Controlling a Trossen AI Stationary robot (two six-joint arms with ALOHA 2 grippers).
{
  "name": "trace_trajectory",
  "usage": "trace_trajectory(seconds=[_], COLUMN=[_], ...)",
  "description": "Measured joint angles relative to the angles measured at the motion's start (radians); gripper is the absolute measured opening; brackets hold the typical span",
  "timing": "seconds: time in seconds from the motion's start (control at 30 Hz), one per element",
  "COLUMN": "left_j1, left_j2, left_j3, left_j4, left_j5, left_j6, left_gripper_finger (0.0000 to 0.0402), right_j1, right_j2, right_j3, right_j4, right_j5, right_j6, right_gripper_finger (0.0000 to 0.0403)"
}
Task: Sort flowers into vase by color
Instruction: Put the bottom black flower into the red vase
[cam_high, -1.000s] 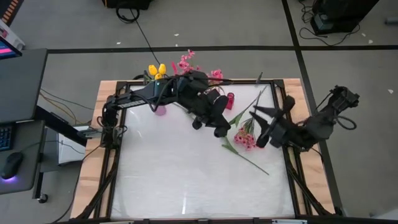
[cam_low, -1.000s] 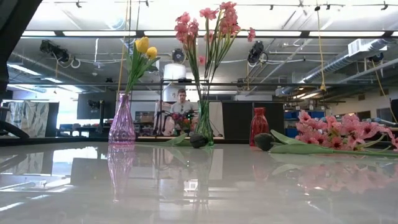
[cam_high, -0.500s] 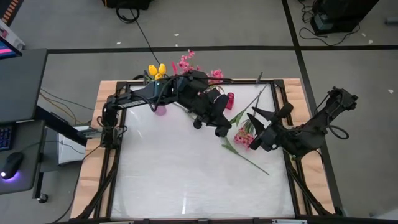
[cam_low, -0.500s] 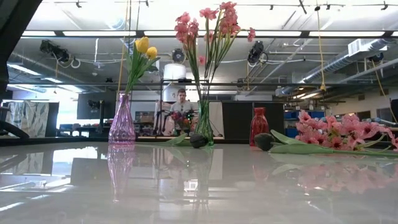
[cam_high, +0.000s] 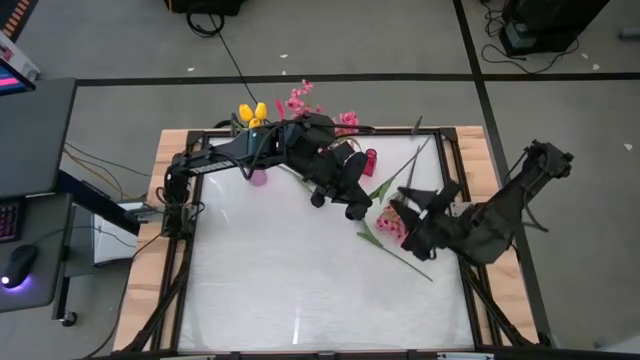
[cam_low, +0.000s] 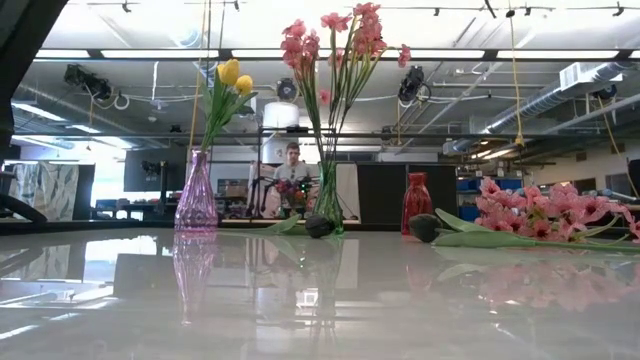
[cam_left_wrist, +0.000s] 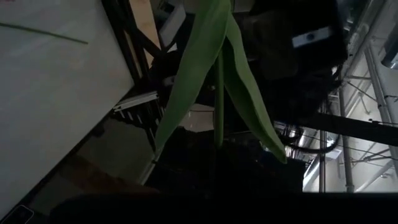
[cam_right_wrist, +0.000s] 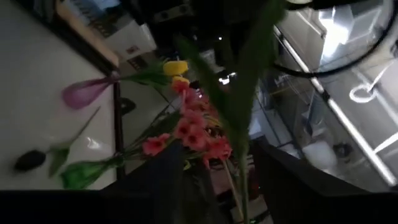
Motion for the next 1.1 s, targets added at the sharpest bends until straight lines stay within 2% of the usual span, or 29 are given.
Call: trace_trajectory(seconds=[0.23, 0.63, 0.8, 1.1], left_j1=[-0.001, -0.008, -0.008, -0.008], left_j2=[0.000, 0.000, 0.000, 0.000], left_j3=[0.000, 0.000, 0.000, 0.000], left_j4=[0.000, 0.000, 0.000, 0.000], left_j5=[0.003, 0.003, 0.003, 0.003], left_j6=[-0.001, -0.012, -0.012, -0.012], left_gripper_finger=[0.0018, 0.0018, 0.0018, 0.0018], right_j1=[-0.015, -0.088, -0.087, -0.115], right_j2=[-0.004, -0.003, -0.003, -0.003], right_j3=[0.000, 0.000, 0.000, 0.000], right_j4=[-0.005, 0.007, 0.041, 0.068], right_j5=[0.010, -0.018, -0.067, -0.076], right_j6=[0.001, -0.006, -0.029, -0.036], right_gripper_finger=[0.0220, 0.0222, 0.0213, 0.0182])
